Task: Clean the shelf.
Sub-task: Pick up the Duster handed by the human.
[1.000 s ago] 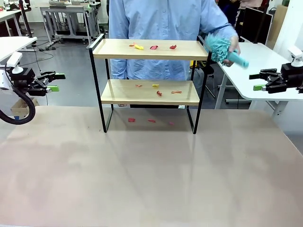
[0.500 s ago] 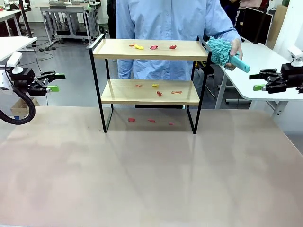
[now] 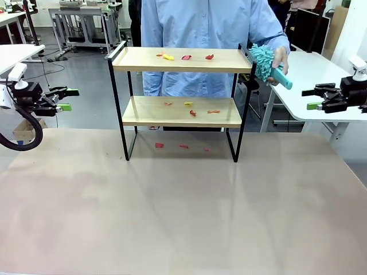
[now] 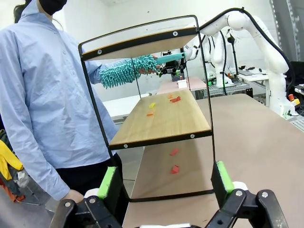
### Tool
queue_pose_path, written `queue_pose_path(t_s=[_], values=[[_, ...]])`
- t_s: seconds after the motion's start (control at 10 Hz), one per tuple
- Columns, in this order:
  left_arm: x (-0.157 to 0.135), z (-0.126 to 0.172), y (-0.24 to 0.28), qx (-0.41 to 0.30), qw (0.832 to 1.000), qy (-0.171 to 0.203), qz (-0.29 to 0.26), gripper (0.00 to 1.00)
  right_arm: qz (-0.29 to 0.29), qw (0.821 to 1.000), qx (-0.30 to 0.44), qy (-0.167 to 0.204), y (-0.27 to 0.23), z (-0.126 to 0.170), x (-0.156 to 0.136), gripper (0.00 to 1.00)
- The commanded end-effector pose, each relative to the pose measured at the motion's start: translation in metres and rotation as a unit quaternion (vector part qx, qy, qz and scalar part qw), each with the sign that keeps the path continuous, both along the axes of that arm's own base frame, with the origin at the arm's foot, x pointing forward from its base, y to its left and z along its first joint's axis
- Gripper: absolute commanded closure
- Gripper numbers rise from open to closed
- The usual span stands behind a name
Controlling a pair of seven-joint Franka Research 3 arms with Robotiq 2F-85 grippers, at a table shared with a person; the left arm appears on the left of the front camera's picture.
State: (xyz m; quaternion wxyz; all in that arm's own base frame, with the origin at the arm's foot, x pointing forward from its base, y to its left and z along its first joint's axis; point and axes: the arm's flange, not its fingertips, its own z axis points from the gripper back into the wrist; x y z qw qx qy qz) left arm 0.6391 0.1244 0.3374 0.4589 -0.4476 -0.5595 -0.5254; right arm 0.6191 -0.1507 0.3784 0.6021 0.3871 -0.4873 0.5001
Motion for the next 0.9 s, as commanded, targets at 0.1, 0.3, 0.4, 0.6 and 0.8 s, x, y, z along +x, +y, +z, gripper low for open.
queue_pose_path(t_s=[0.1, 0.3, 0.4, 0.6, 0.8], values=[[0.0, 0.0, 0.0, 0.002, 1.0, -0.004, 0.001, 0.0, -0.037, 0.998, -0.043, 0.022, -0.005, 0.056, -0.021, 0.0], [0.0, 0.0, 0.0, 0.002, 1.0, -0.004, 0.001, 0.0, -0.123, 0.985, -0.098, 0.068, -0.009, 0.119, -0.042, 0.0], [0.0, 0.0, 0.0, 0.002, 1.0, -0.004, 0.001, 0.0, -0.159, 0.975, -0.128, 0.081, -0.006, 0.145, -0.054, 0.0], [0.0, 0.0, 0.0, 0.002, 1.0, -0.004, 0.001, 0.0, -0.244, 0.951, -0.147, 0.119, 0.022, 0.188, -0.071, 0.0], [0.0, 0.0, 0.0, 0.002, 1.0, -0.004, 0.001, 0.0, -0.321, 0.919, -0.169, 0.155, 0.069, 0.217, -0.084, 0.0]])
